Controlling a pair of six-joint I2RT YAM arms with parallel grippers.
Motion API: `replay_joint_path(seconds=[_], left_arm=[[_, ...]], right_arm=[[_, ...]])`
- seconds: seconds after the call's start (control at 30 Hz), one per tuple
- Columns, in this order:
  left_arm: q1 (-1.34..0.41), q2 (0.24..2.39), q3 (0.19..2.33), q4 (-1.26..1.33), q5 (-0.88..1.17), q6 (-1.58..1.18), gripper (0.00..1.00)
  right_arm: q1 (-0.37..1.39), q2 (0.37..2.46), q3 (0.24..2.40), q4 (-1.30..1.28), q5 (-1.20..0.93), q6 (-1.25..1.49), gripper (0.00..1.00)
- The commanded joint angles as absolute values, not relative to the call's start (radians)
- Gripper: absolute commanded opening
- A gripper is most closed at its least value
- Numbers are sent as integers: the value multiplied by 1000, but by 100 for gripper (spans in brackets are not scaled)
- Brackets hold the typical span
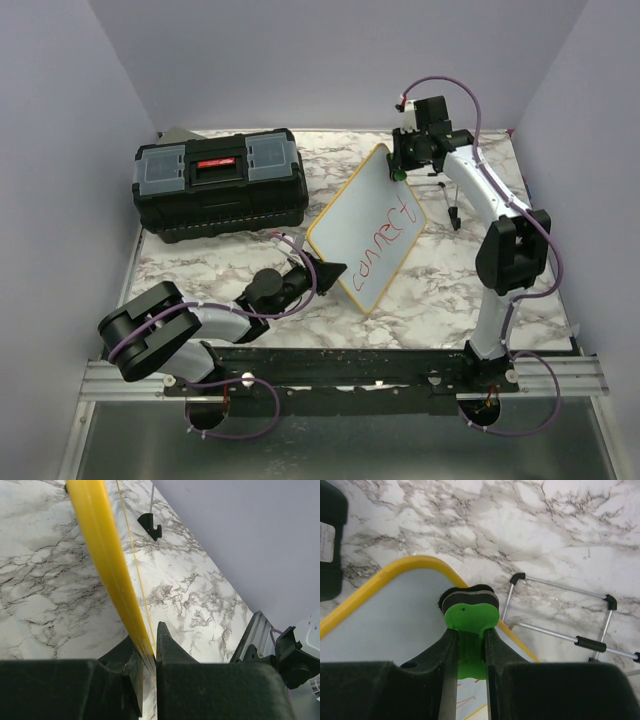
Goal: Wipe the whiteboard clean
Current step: Erase the whiteboard at the center of the board.
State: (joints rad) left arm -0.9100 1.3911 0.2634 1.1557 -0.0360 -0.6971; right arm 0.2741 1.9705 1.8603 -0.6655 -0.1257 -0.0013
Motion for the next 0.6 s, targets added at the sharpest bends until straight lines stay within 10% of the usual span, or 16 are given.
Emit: replay_joint_path(seconds=[0.0, 0.57], left_arm=[[-943, 1361, 298, 1212, 193, -617, 0], [-943, 1379, 294, 1242, 202, -627, 0]], right_arm=[[285, 1943, 1724, -648, -46, -16, 1], [293, 1981, 1783, -645, -37, -17, 1]])
